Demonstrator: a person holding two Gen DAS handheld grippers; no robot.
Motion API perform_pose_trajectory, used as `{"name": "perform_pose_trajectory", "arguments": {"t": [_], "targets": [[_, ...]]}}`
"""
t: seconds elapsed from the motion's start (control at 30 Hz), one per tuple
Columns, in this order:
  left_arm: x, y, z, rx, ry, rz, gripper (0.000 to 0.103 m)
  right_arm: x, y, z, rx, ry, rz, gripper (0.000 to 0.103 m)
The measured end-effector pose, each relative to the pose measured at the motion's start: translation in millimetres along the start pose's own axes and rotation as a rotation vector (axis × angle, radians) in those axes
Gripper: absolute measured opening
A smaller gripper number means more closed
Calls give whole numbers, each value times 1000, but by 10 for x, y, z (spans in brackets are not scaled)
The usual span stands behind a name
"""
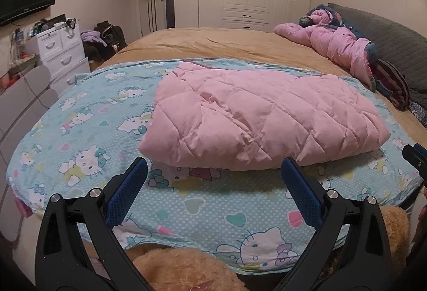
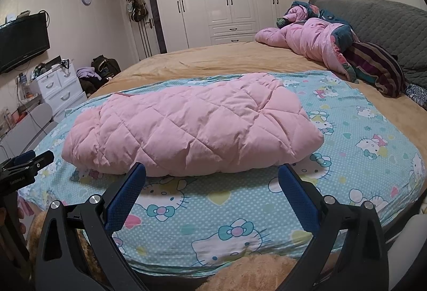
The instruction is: Fold large clothes
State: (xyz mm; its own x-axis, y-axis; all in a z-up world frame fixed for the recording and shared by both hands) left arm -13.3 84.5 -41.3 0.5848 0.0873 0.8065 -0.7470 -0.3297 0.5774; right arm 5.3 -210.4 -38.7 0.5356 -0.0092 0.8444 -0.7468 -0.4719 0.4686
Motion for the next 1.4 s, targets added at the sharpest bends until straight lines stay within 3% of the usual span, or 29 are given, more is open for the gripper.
{"name": "perform_pose_trajectory", "arguments": {"t": [1.4], "targets": [[-64,-29,2,22,-28,-12,94,24,13,23,-10,7,1,99]]}}
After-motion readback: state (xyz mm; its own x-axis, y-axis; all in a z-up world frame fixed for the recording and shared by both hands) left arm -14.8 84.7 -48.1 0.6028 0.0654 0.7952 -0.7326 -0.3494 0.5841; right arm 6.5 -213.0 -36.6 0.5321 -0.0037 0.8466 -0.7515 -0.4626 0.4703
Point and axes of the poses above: each gripper's, at about its wrist camera, not at the fingertips, and y roughly against the way its jaws point, z to its right, x to its top, the point moved 3 cm from there along -y, roughly the way its jaws point, and after that the axes turned 13 degrees about x, right-handed, at the moved point
